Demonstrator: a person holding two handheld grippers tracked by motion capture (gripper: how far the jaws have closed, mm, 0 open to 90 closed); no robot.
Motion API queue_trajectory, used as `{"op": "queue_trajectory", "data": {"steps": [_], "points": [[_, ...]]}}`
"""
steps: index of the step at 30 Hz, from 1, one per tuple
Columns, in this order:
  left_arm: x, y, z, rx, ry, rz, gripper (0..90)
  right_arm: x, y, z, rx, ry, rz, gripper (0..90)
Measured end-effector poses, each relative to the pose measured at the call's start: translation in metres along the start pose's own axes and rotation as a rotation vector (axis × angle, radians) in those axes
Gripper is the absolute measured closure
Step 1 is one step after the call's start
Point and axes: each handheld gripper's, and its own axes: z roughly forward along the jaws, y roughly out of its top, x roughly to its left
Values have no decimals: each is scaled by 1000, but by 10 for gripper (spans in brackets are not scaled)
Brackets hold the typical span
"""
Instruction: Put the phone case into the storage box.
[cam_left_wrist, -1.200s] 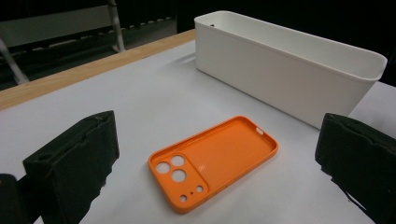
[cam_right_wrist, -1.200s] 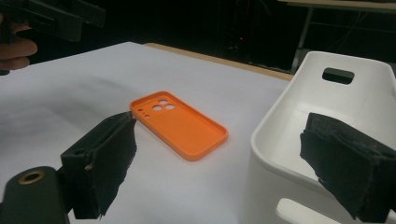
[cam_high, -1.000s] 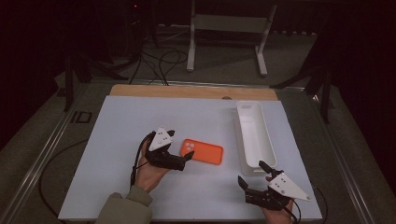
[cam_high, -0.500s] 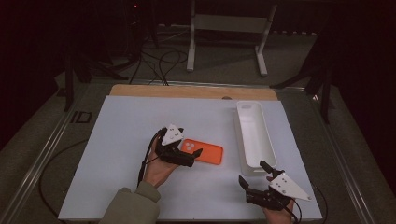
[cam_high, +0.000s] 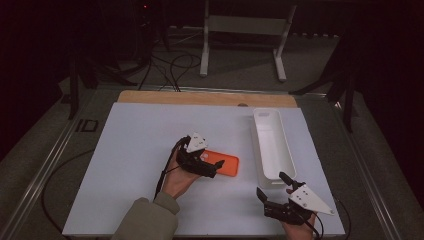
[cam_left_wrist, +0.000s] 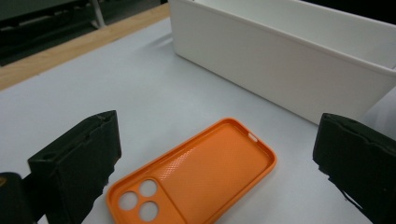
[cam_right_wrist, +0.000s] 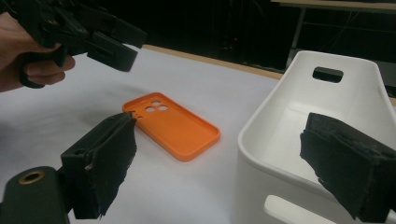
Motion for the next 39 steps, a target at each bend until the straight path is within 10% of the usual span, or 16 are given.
{"op": "queue_trajectory", "data": {"steps": [11,25,39], "points": [[-4,3,14,39,-19,-18,201,-1,0,0,-1,-2,3,99],[-9,4,28,94,-76,-32,892,-2,-1,-1,-1,-9,4,99],[-18,2,50,157,-86,-44,900,-2,-1,-1,-3,-11,4,99]]}}
